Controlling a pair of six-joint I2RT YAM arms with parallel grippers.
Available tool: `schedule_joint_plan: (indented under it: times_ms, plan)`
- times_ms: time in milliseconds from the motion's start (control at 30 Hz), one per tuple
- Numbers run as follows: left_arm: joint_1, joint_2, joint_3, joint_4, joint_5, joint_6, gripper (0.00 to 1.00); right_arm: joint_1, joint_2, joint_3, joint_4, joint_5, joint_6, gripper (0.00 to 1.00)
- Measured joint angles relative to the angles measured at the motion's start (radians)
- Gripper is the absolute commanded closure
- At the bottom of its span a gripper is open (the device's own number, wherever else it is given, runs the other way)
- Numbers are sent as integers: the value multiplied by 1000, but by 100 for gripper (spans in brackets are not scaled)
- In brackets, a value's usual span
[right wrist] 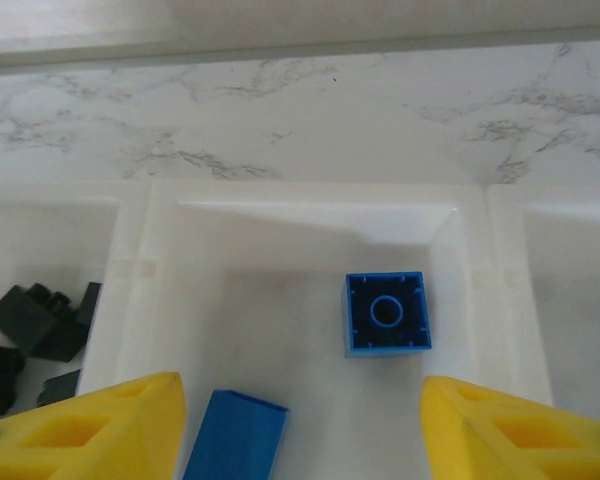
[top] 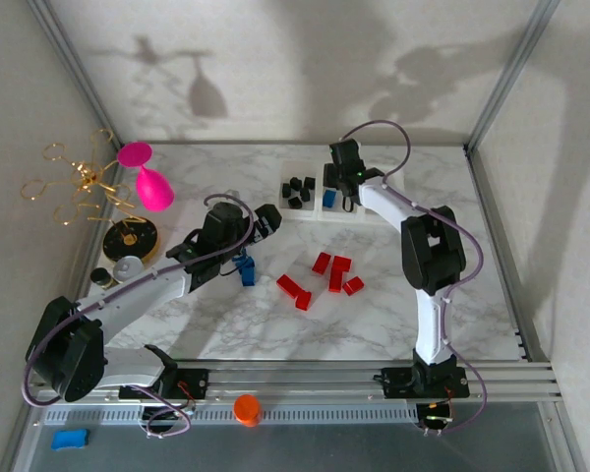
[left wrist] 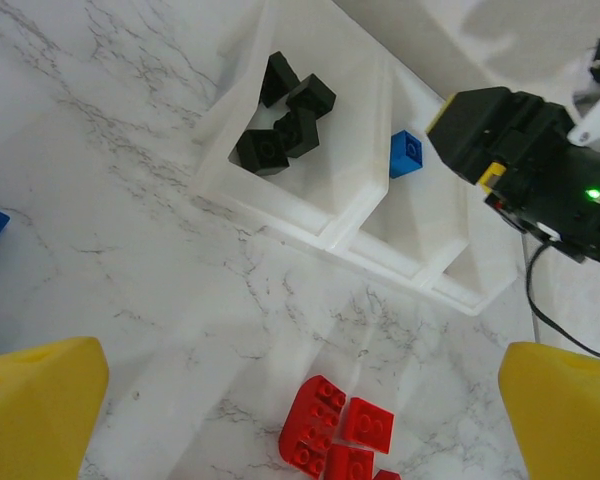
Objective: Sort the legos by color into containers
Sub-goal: Place the lego in the container, then pick up the lego from the center of the table.
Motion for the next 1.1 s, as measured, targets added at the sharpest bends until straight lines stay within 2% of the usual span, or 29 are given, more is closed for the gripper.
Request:
schedule_joint_plan:
  times_ms: [200, 567, 833, 1100]
  plan:
    - [0, -59, -11, -4, -18, 0, 0, 55, -119, -66, -1, -23, 4, 32]
    - [1, -255, -130, -108, -107, -12, 0, 227, -235, -224, -10, -77, 85, 28]
    - [17, -396, -216, -224, -166, -39, 0, 391, -212, -272, 18, -145, 153, 25]
    - [55, -527, -270, -328, -211, -80, 0, 480, -94, -243, 59, -212, 178, 25]
